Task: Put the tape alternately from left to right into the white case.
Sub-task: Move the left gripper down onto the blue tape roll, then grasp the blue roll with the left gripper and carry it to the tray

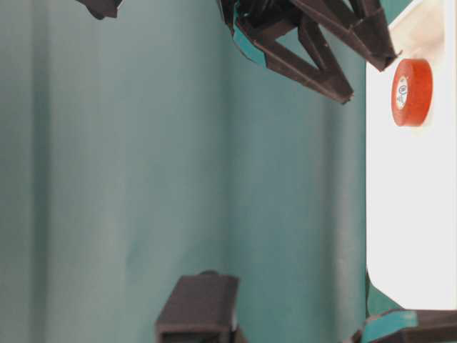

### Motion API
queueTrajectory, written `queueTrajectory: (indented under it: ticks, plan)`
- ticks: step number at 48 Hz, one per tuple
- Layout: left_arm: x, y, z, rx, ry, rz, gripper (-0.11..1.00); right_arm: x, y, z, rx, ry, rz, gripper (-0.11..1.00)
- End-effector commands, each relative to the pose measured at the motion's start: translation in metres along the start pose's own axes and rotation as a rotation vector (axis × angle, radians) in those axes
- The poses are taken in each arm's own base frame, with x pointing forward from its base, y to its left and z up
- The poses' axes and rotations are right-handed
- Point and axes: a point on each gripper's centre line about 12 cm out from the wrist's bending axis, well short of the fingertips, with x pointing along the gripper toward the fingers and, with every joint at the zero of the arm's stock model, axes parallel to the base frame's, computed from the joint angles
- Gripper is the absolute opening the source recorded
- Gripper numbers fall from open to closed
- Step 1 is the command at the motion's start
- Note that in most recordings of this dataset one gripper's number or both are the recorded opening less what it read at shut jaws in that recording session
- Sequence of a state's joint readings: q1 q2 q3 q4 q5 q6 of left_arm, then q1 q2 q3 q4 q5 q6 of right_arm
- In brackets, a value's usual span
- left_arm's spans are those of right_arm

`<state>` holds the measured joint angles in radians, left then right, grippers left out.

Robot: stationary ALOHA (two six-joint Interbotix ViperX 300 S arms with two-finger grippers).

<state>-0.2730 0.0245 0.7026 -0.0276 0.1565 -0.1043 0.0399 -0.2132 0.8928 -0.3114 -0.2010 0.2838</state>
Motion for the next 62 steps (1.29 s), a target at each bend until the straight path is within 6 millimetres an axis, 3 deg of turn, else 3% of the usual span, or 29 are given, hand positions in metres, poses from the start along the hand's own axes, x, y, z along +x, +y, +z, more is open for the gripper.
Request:
queueTrajectory:
  ticks: [1, 38, 50, 55, 62]
  plan:
    - [0.0, -0.003, 0.012, 0.001, -0.032, -0.006, 0.63, -0.001, 0.001, 0.006, 0.002, -0.02, 0.004, 0.78]
    - [0.029, -0.01, 0.002, 0.021, 0.034, -0.011, 0.63, 0.0, 0.001, 0.003, 0.003, -0.014, 0.004, 0.78]
    - [0.03, -0.009, -0.001, 0.022, 0.043, -0.009, 0.61, 0.0, 0.001, 0.004, 0.003, -0.017, 0.004, 0.78]
    - [0.029, -0.01, -0.002, 0.025, 0.048, -0.01, 0.5, 0.0, 0.001, 0.004, 0.003, -0.015, 0.004, 0.78]
    - [0.028, -0.01, 0.0, 0.023, 0.04, -0.011, 0.12, 0.0, 0.001, 0.003, 0.003, -0.014, 0.004, 0.78]
